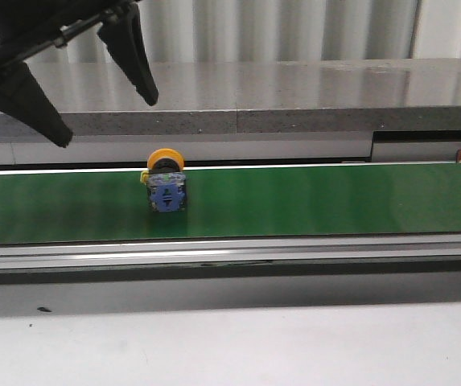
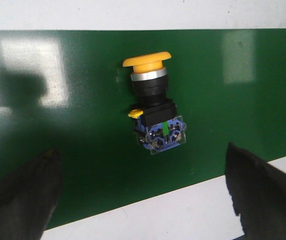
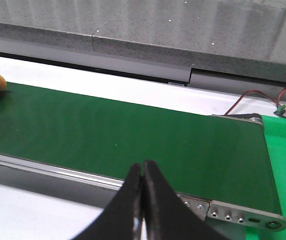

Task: Move button from right to left
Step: 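Lower the open left gripper over the button and close on it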

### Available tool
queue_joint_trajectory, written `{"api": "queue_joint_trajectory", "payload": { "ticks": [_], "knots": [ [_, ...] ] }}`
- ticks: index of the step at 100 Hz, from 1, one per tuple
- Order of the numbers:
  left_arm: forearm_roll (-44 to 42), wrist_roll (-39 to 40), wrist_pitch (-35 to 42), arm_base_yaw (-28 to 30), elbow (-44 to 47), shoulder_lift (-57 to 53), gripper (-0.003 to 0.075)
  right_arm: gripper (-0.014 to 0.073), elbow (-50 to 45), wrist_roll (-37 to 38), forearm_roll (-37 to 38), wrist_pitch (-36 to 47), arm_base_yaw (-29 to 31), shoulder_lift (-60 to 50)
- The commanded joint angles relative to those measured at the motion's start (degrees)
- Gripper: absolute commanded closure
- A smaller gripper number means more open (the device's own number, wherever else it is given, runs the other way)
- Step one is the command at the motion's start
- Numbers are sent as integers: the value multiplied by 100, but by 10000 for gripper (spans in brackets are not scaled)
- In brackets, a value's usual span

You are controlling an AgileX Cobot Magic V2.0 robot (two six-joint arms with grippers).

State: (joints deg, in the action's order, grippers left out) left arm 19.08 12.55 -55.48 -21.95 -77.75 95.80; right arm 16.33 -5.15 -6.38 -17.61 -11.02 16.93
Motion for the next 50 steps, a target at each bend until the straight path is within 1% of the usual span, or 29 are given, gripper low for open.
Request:
{"api": "queue_joint_trajectory", "payload": {
  "ticks": [1, 8, 17, 29, 40, 50],
  "knots": [
    [-251, 445, -206, -150, -416, 54, 98, 662, 147, -46, 67, 439, -16, 37],
    [-462, 682, -237, -257, -588, 263, 98, 662, 147, -46, 67, 439, -16, 37],
    [-476, 894, -240, -361, -760, 490, 98, 662, 147, -46, 67, 439, -16, 37],
    [-736, 1159, -493, -495, -1052, 757, 98, 662, 147, -46, 67, 439, -16, 37],
    [-1158, 1470, -630, -570, -1127, 897, 98, 662, 147, -46, 67, 439, -16, 37],
    [-1269, 1575, -675, -582, -1127, 949, 98, 662, 147, -46, 67, 439, -16, 37]
  ]
}}
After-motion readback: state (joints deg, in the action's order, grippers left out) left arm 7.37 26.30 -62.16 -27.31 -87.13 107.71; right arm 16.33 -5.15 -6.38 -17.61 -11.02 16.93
